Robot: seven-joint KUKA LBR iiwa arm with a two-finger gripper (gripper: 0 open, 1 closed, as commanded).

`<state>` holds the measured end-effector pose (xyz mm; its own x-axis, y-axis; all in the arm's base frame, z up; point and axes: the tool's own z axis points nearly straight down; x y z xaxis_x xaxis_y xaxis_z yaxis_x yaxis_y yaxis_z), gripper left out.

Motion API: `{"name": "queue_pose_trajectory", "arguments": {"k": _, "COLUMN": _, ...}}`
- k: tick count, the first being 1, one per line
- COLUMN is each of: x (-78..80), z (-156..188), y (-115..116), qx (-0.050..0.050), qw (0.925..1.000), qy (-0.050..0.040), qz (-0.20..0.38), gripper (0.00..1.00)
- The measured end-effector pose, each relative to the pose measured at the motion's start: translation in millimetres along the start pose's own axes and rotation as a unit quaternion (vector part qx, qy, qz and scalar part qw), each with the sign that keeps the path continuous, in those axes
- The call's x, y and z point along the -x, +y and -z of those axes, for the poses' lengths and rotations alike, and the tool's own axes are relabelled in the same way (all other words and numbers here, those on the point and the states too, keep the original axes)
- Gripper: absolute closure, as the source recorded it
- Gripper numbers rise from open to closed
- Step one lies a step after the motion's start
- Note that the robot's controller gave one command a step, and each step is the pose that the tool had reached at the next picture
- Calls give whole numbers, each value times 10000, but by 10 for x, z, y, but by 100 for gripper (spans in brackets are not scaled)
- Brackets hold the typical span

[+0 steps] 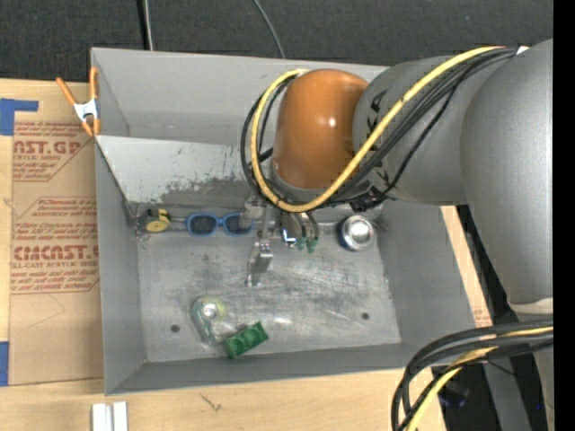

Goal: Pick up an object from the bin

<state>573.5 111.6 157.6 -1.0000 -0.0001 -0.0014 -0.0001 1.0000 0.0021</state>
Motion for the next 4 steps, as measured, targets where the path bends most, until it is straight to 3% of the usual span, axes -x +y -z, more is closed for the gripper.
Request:
{"name": "queue_pose_trajectory", "arguments": {"k": 1, "x": -710, "z": -278, "y": 597, "qx": -1, "qw": 9983, "qy": 33, "qz": 589, "gripper": 0}}
{"name": "queue_pose_trajectory", "arguments": {"k": 2, "x": -498, "z": -846, "y": 338, "qx": 8, "qw": 9941, "qy": -29, "qz": -1087, "gripper": 0}}
{"name": "queue_pose_trajectory", "arguments": {"k": 3, "x": -904, "z": -621, "y": 151, "qx": -12, "qw": 9712, "qy": 12, "qz": -2382, "gripper": 0}}
{"name": "queue_pose_trajectory", "arguments": {"k": 4, "x": -842, "z": -858, "y": 175, "qx": -15, "qw": 9754, "qy": -33, "qz": -2202, "gripper": 0}}
